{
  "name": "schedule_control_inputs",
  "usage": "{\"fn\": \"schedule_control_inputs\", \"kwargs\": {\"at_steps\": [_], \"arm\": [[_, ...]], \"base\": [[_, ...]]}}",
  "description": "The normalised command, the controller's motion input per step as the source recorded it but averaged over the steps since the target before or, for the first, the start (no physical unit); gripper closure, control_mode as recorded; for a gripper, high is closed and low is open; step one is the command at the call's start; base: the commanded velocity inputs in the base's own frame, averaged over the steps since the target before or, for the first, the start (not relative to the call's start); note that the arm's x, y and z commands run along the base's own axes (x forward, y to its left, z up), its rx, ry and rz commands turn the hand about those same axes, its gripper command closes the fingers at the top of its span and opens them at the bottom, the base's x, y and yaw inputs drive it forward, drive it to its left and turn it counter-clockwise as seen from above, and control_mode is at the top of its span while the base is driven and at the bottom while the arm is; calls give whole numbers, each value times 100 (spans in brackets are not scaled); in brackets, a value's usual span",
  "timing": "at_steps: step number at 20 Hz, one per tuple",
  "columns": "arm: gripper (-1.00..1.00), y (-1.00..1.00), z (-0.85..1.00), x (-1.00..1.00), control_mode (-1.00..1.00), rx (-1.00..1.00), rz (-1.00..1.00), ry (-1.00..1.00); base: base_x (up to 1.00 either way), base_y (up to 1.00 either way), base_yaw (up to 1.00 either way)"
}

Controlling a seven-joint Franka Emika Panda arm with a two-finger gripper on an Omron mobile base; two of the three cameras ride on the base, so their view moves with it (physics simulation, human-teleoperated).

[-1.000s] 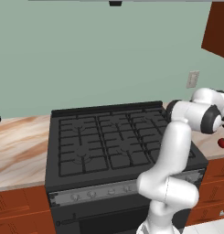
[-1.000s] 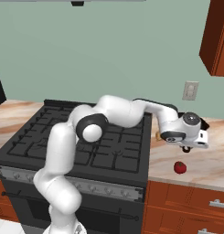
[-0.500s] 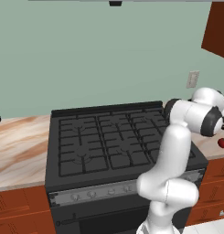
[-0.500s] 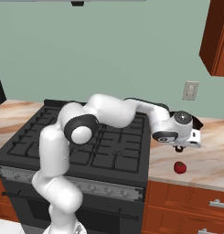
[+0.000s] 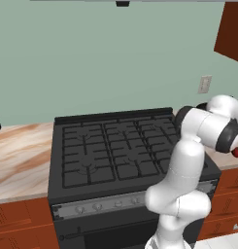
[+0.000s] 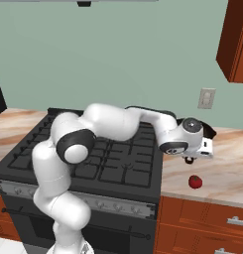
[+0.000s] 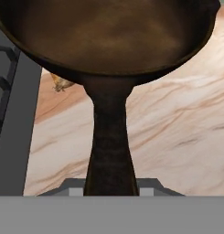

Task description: Place the pan on the front right burner on the stove. Then place the tomato and the onion in the pan and turn on the front right burner.

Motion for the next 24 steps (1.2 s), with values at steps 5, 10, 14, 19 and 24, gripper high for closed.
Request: {"fn": "schedule_control_inputs", "kwargs": {"at_steps": [5, 10, 14, 19, 24], "arm": [[100, 12, 29, -22, -100, -1, 4, 0], [100, 14, 20, -21, -100, -1, 5, 0], [100, 20, 12, -16, -100, -1, 5, 0], [100, 28, 12, -14, -100, -1, 4, 0], [100, 28, 11, -11, -100, -1, 4, 0]], "base": [[0, 0, 0], [0, 0, 0], [0, 0, 0], [0, 0, 0], [0, 0, 0]]}}
